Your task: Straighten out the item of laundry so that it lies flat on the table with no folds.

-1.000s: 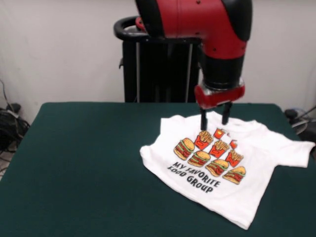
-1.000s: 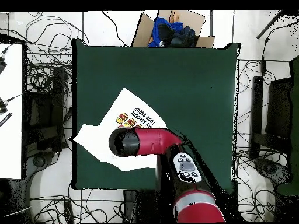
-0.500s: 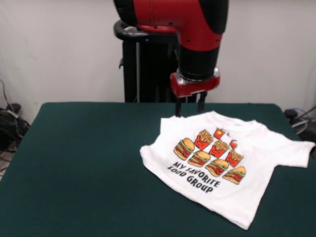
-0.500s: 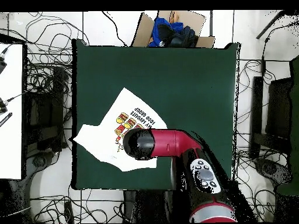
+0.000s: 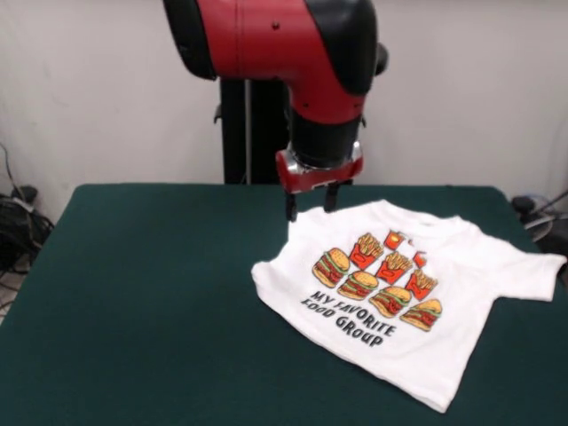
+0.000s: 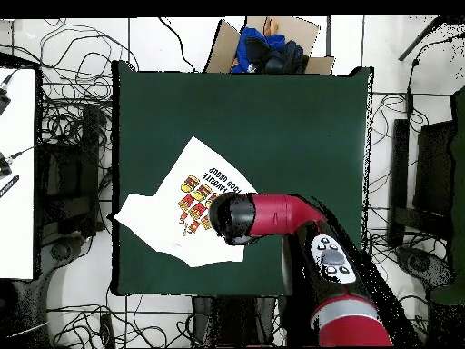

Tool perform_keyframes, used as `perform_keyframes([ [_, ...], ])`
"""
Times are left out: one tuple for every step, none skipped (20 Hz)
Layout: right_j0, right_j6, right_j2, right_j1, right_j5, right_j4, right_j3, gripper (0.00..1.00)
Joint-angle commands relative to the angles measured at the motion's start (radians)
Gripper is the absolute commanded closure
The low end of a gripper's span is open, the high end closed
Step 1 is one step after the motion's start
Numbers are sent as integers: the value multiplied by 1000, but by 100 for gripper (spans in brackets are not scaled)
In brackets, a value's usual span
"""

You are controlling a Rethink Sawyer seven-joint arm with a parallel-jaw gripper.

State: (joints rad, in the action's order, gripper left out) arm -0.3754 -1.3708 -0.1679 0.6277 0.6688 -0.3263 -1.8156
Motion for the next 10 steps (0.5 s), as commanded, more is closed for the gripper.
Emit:
perform_keyframes([
  [4,27,8,-109,169,-80,159,0],
  [4,27,7,-114,181,-86,168,0],
  [-2,27,3,-123,181,-89,175,0],
  [-7,25,0,-129,171,-95,179,0],
  [-25,22,-14,-137,122,-97,171,0],
  [-39,22,-26,-139,90,-98,162,0],
  [-55,28,-39,-130,63,-96,146,0],
  [-72,33,-52,-121,35,-94,130,0],
  [-87,36,-62,-98,17,-90,104,0],
  [-95,33,-67,-87,0,-89,87,0],
])
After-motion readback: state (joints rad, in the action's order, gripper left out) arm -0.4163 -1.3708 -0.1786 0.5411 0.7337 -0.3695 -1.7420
